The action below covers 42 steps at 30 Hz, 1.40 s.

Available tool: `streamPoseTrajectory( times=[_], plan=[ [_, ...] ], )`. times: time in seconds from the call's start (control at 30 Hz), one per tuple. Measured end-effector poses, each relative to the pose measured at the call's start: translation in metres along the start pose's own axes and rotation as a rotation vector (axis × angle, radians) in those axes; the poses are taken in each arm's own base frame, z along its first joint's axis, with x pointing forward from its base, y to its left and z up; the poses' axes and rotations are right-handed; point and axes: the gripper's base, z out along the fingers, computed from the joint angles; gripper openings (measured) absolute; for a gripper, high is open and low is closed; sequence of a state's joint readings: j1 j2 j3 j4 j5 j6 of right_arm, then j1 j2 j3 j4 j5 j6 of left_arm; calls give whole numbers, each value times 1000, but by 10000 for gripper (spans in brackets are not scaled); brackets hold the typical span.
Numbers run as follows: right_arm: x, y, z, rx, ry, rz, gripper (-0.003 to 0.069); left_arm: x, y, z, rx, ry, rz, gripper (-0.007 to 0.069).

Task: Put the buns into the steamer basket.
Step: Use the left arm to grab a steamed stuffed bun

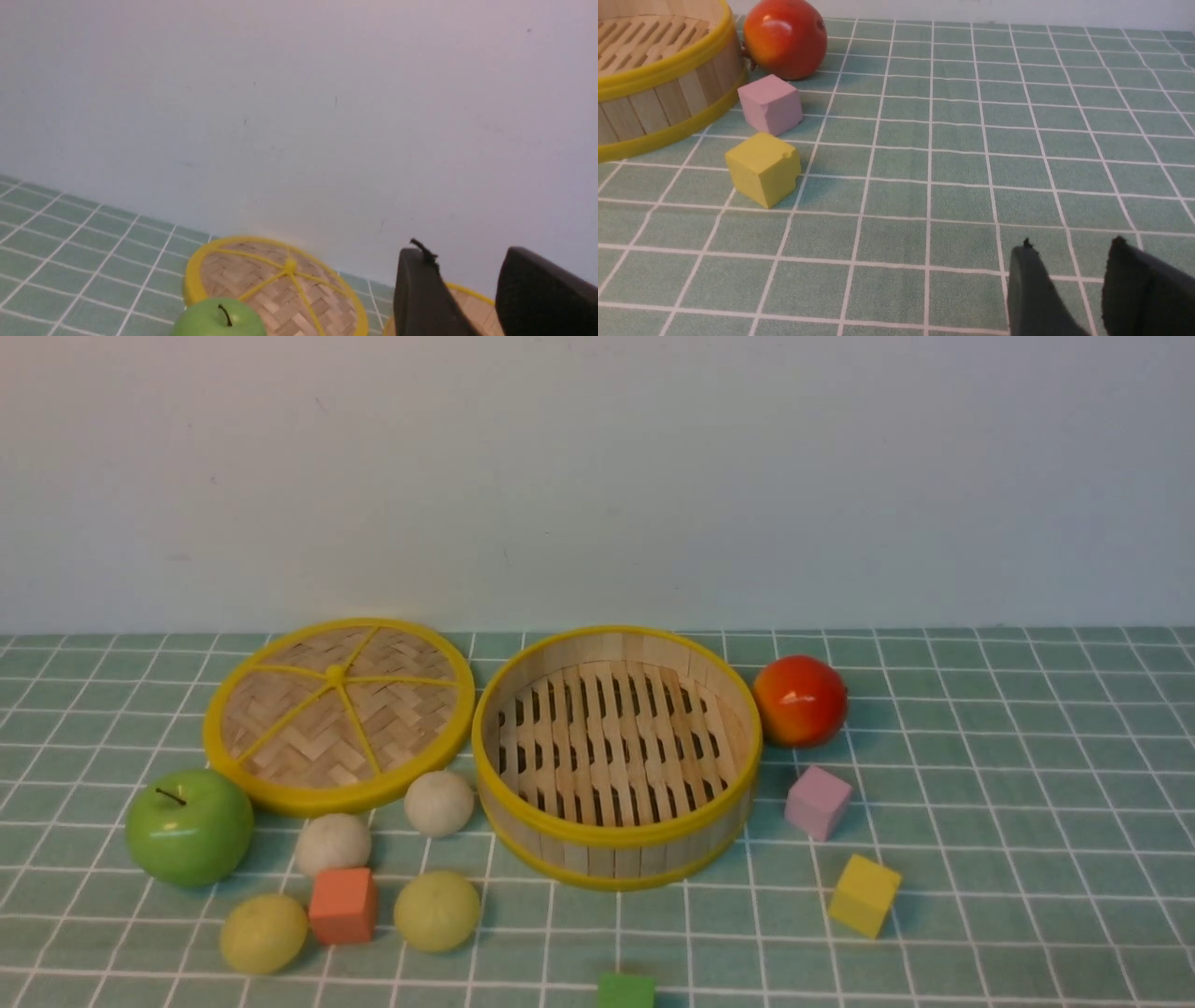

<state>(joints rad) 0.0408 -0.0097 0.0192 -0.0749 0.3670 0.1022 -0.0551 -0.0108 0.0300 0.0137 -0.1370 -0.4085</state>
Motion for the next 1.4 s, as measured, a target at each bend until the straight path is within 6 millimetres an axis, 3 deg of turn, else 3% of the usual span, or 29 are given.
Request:
streamPoseTrajectory(
  times=[0.13, 0.17, 0.27, 0.4, 0.5, 0.7, 0.83, 0.93, 1.13, 1.4],
  plan=[
    [0, 0, 0, 0, 0, 0, 239, -18, -8, 0, 19, -46, -17, 238],
    [0, 0, 0, 0, 0, 0, 239, -40, -17, 1, 38, -89, -27, 238],
    [0, 0, 0, 0, 0, 0, 239, -79, -33, 8, 39, -91, -52, 238],
    [0, 0, 0, 0, 0, 0, 239, -117, -49, 28, -26, 50, -61, 238],
    [0, 0, 0, 0, 0, 0, 239, -127, -52, 50, -110, 233, -55, 238],
    [0, 0, 0, 0, 0, 0, 239, -113, -47, 90, -183, 413, -54, 238],
    [0, 0, 0, 0, 0, 0, 239, -94, -41, 110, -229, 530, -97, 238],
    [0, 0, 0, 0, 0, 0, 239, -67, -32, 125, -311, 728, -130, 238],
    [0, 0, 0, 0, 0, 0, 239, -29, -19, 133, -403, 1030, -111, 238],
    [0, 0, 0, 0, 0, 0, 239, -15, -22, 144, -324, 1179, -80, 238]
  ],
)
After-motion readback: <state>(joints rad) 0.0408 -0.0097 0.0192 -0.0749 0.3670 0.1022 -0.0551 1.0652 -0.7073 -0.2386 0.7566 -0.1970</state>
